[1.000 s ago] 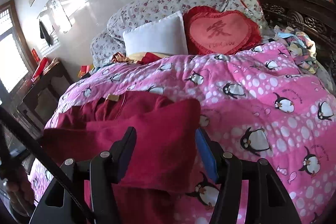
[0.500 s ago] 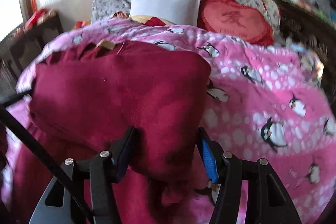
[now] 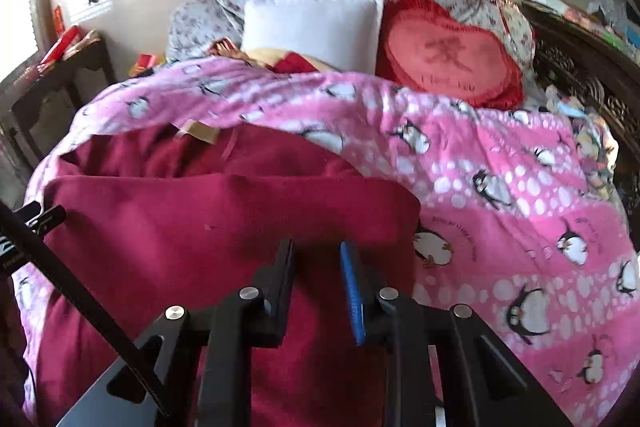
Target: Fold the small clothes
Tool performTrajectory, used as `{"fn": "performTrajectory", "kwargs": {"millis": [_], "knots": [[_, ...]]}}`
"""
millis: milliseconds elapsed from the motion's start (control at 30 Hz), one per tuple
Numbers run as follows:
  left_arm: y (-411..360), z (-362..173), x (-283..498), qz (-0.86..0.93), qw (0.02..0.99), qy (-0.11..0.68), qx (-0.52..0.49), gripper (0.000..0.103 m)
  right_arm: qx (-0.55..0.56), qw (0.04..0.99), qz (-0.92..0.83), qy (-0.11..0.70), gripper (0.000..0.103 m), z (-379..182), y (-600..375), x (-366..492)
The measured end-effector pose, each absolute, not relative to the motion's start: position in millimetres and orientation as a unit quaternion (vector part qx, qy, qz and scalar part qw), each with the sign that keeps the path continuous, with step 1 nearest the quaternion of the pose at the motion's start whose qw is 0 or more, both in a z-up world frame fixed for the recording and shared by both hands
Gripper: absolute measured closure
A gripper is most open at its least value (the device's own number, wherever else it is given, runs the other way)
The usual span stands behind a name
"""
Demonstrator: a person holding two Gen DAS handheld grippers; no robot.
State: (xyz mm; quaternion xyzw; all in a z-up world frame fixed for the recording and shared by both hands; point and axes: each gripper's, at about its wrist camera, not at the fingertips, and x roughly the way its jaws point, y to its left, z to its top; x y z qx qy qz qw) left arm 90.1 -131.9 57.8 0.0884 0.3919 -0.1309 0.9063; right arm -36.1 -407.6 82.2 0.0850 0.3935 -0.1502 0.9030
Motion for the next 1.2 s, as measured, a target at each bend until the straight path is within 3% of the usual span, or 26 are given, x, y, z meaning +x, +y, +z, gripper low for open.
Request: {"fn": "performTrajectory", "kwargs": {"millis": [100, 300, 467, 567, 967, 1200], "knots": [[-131, 53, 95, -0.124, 0.907, 0.395, 0.082, 0.026, 0.113, 0.902, -0.139, 0.392, 0.077, 82, -419, -35], [-118, 63, 80, -0.135, 0.906, 0.394, 0.076, 0.026, 0.101, 0.911, -0.133, 0.378, 0.077, 107, -405, -83], [-117, 51, 76, -0.128, 0.905, 0.399, 0.076, 0.025, 0.071, 0.899, -0.16, 0.401, 0.075, 81, -394, -112], [-121, 49, 75, -0.123, 0.906, 0.397, 0.08, 0.025, 0.076, 0.898, -0.167, 0.401, 0.069, 75, -398, -106], [-91, 80, 25, -0.127, 0.909, 0.391, 0.074, 0.023, 0.133, 0.907, -0.108, 0.384, 0.066, 118, -370, -177], [-74, 96, -29, -0.161, 0.905, 0.387, 0.077, 0.014, 0.135, 0.906, -0.073, 0.394, 0.05, 122, -334, -238]]}}
